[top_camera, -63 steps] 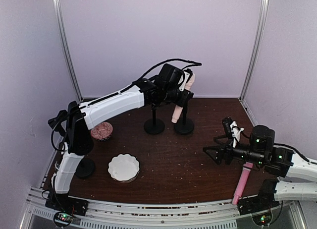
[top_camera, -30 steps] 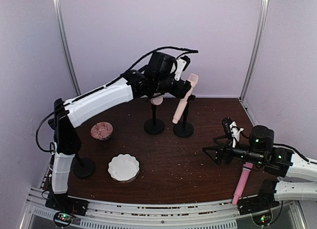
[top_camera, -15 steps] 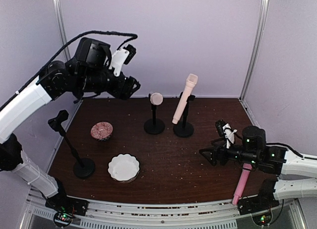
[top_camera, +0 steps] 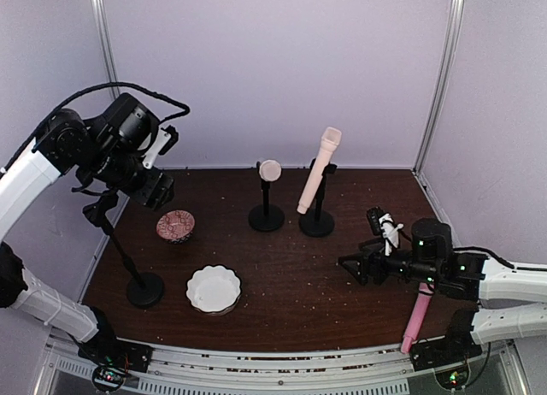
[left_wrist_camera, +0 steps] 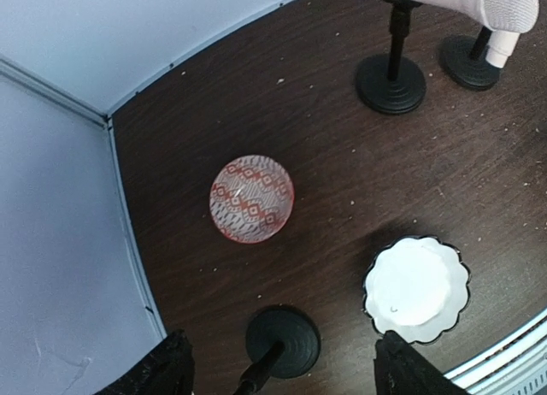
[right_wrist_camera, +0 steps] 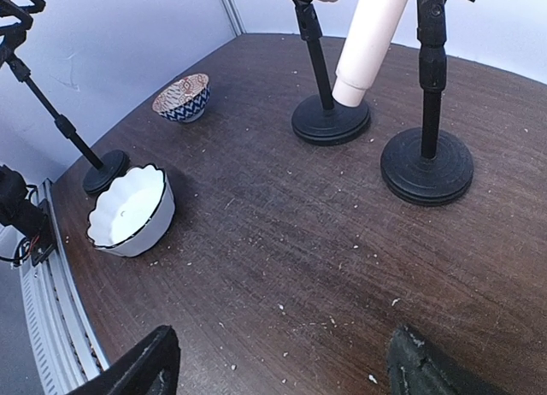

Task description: Attach the microphones to the stand

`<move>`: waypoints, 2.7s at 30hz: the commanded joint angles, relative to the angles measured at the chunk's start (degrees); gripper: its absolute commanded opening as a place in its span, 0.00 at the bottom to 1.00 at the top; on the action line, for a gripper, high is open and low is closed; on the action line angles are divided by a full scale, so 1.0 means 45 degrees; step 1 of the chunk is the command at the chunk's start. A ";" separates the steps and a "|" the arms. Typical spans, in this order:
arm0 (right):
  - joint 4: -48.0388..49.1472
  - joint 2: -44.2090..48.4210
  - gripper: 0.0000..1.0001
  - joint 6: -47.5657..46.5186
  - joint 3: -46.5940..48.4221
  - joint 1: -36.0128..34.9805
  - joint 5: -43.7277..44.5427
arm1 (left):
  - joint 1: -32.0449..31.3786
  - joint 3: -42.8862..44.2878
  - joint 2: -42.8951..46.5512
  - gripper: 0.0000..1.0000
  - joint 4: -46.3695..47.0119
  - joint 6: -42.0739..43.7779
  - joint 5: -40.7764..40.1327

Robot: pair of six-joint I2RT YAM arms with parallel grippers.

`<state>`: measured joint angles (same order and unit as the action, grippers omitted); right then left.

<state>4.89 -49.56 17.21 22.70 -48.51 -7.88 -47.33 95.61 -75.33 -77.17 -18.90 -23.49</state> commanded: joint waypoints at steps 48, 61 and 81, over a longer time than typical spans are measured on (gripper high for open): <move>0.0929 -0.1386 0.84 0.0111 -0.0026 -0.0040 -0.1296 | 0.1255 0.0464 -0.0034 0.50 -0.3965 -0.0508 -0.1169; 0.0936 -0.1708 0.84 0.0018 0.0112 -0.0040 -0.1469 | 0.1475 0.0415 -0.0330 0.24 -0.3965 -0.0374 -0.1109; 0.0773 -0.1740 0.84 -0.0181 0.0168 -0.0040 -0.1472 | 0.1456 0.4658 -0.1842 0.00 -0.3256 0.0666 -0.0082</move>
<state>8.36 -57.49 17.58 22.22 -48.51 -14.37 -40.93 110.80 -83.90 -94.26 -17.37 -25.52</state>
